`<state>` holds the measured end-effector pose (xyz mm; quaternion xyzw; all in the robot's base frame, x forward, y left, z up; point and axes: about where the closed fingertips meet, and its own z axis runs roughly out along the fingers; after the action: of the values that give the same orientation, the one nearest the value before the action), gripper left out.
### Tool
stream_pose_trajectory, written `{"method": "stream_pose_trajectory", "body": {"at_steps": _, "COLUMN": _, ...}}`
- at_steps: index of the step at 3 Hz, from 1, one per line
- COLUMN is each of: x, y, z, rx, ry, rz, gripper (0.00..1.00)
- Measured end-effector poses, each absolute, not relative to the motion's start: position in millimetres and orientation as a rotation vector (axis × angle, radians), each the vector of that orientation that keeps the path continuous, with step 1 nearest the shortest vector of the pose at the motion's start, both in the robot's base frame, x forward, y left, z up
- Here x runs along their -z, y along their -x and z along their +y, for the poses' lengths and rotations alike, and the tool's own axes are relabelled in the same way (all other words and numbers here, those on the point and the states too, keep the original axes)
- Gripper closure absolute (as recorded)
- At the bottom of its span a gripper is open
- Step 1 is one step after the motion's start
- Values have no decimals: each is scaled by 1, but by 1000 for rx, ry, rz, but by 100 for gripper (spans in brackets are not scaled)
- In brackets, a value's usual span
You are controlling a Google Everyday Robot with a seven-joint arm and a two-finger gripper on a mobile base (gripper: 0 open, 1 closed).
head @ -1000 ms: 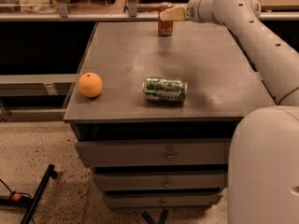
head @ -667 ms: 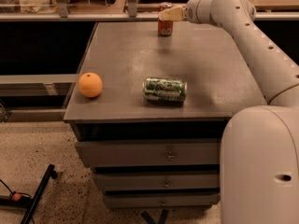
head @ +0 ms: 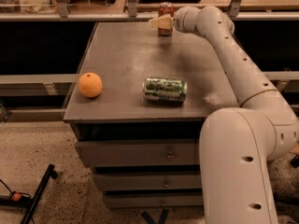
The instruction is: Move coke can near green can
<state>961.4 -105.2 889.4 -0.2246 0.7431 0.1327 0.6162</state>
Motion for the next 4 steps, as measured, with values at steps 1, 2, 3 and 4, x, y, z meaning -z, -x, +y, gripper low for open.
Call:
{"method": "stream_pose_trajectory", "body": {"at_steps": 1, "x": -883, "y": -967, "z": -100, "rx": -311, "ry": 519, "rz": 1709, "gripper": 0}}
{"method": "stream_pose_trajectory", "body": {"at_steps": 2, "x": -878, "y": -974, "z": -95, "rx": -308, "ry": 516, "rz": 1704, "gripper": 5}}
{"method": "stream_pose_trajectory", "body": {"at_steps": 3, "x": -874, "y": -979, "z": -94, "rx": -302, "ry": 502, "rz": 1697, "gripper": 22}}
{"method": "stream_pose_trajectory", "body": {"at_steps": 4, "x": -874, "y": -982, "z": -95, "rx": -287, "ry": 496, "rz": 1691, "gripper": 46}}
